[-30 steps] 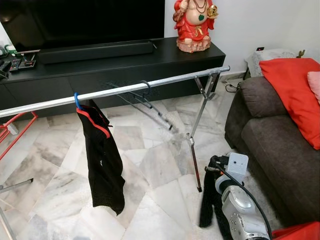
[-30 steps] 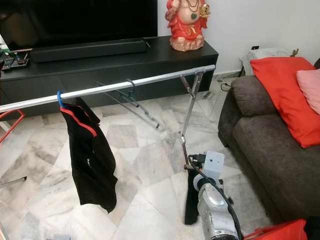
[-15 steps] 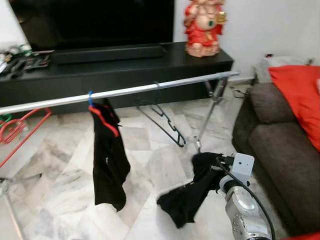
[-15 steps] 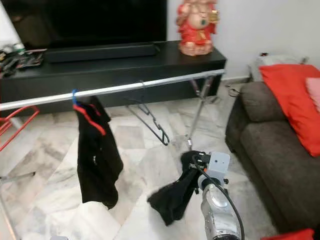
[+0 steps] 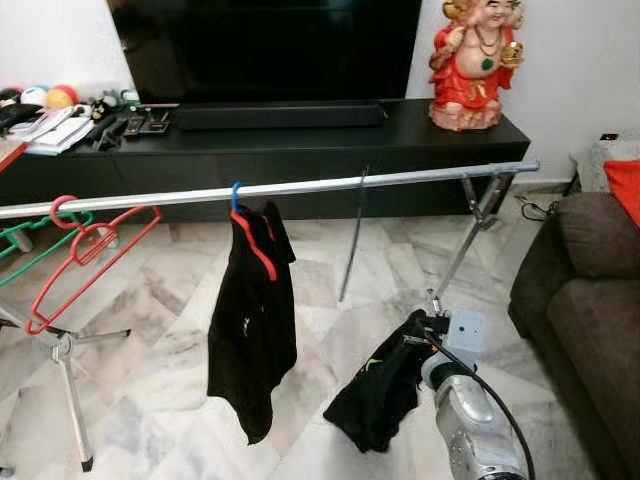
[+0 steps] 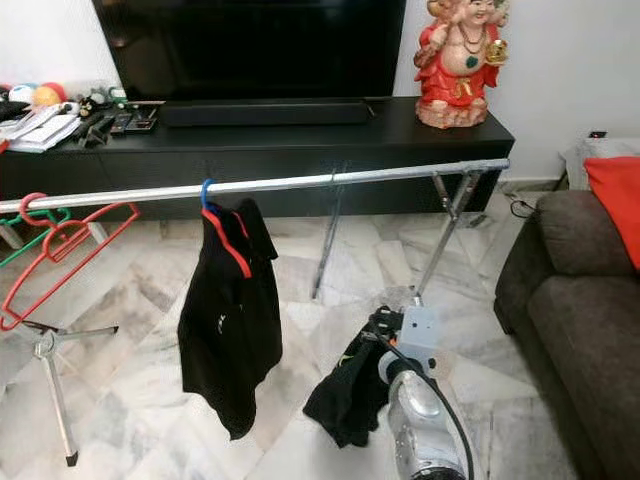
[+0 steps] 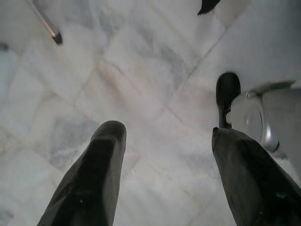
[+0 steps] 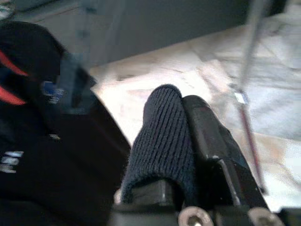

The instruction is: Hang hanger

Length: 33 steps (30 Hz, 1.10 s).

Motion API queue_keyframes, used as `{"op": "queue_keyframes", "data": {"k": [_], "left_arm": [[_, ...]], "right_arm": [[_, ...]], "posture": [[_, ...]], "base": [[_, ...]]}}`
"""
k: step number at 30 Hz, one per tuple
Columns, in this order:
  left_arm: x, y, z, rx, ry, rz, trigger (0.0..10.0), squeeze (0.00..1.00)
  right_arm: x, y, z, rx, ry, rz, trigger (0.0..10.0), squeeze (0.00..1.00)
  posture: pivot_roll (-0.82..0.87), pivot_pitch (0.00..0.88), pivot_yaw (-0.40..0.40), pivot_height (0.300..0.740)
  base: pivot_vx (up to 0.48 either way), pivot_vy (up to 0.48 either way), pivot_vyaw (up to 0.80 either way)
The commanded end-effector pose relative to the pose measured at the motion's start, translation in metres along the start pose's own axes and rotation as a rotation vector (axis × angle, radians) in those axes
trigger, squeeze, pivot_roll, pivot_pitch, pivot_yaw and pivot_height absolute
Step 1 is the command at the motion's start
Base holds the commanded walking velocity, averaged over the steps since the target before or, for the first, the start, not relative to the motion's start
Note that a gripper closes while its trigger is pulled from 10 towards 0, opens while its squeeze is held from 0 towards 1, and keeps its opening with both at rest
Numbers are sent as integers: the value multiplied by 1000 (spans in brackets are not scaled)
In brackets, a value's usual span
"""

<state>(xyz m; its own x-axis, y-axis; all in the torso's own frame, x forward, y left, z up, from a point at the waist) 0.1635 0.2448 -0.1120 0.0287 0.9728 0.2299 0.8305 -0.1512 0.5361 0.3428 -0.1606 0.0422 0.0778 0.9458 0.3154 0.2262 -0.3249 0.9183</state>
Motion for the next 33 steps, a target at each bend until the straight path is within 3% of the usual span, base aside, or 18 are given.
{"op": "queue_keyframes", "data": {"k": [1,23,29,33], "left_arm": [[1,-6,-1,18,7,-20,10000,0],[0,7,2,-15,15,-33,10000,0],[3,9,2,-24,19,-29,10000,0],[7,20,3,-79,19,-57,10000,0]], "right_arm": [[-8,7,1,-26,-26,16,10000,0],[-6,6,4,-24,-27,-17,10000,0],[-4,8,5,-29,-22,-35,10000,0],[-10,4,5,-17,-53,-33,10000,0]], "posture": [[-28,29,36,740],[-25,61,32,740],[-21,88,31,740],[-12,98,29,740]], "base": [[0,0,0],[0,474,0],[0,95,0],[0,0,0]]}}
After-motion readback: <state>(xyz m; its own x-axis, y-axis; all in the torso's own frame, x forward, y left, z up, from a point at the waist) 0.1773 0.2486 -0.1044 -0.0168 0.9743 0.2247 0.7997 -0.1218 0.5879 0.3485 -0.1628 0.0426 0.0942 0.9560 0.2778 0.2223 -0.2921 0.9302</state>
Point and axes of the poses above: a point about 5 cm out from each wrist's last joint towards the gripper, its own z axis pointing out of the wrist towards the gripper, its own y axis along the axis of the wrist's last joint, x = y × z, the point moved 3 cm from there along z, pointing out of the wrist towards the gripper, and after that the axes turned 8 degrees about z, right-handed, at the moved point
